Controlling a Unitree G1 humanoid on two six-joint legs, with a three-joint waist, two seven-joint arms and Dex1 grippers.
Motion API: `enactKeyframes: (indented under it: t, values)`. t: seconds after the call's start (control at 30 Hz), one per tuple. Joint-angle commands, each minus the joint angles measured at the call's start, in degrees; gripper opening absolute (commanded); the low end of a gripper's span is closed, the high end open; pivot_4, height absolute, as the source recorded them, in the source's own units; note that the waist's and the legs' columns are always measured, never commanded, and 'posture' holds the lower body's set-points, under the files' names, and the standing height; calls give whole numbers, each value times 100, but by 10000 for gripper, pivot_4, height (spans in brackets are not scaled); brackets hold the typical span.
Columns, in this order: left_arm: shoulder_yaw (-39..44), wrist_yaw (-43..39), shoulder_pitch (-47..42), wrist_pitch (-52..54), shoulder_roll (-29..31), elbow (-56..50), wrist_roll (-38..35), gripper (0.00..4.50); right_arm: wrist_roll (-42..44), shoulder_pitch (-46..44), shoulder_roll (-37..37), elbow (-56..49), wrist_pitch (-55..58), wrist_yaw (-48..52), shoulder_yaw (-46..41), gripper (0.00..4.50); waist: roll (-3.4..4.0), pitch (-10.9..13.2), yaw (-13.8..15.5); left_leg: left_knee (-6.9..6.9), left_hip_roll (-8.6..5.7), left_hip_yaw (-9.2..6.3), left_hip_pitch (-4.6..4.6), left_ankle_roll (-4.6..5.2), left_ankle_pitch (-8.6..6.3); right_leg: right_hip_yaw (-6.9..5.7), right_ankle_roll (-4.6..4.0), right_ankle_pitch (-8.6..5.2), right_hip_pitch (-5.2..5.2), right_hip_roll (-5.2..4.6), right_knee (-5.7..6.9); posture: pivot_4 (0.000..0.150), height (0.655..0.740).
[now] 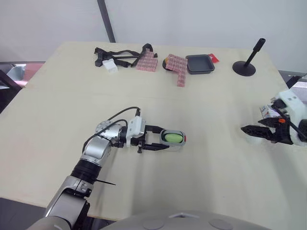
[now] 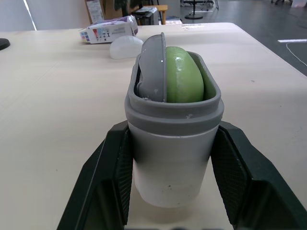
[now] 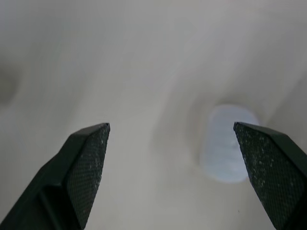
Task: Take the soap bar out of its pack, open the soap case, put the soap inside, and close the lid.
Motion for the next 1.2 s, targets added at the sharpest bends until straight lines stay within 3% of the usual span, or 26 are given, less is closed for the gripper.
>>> enactKeyframes:
  t: [0.03, 0.47, 1.2]
  values:
    - [-9, 30, 3, 29, -16, -270, -108, 18312, 14, -436, -302, 528, 136, -498, 624, 44314, 1, 0, 42, -1, 0, 0, -1, -2, 1, -1, 0, 0, 0, 0, 0, 1500, 7400]
    - [-41, 103, 11, 74, -72, -316, -90, 18312, 3, -1380, -383, 1400, 136, -811, 2031, 44314, 0, 0, 109, 0, -1, 7, -12, -37, 14, 7, 5, 3, 2, 5, -1, 1500, 7400]
    - [-66, 177, 67, 176, -34, -537, -109, 18312, -216, -1813, 175, 2462, 136, -1094, 2405, 44314, 0, 0, 181, 1, 2, 13, -24, -52, 11, 15, 7, 4, 9, 15, -1, 1500, 7400]
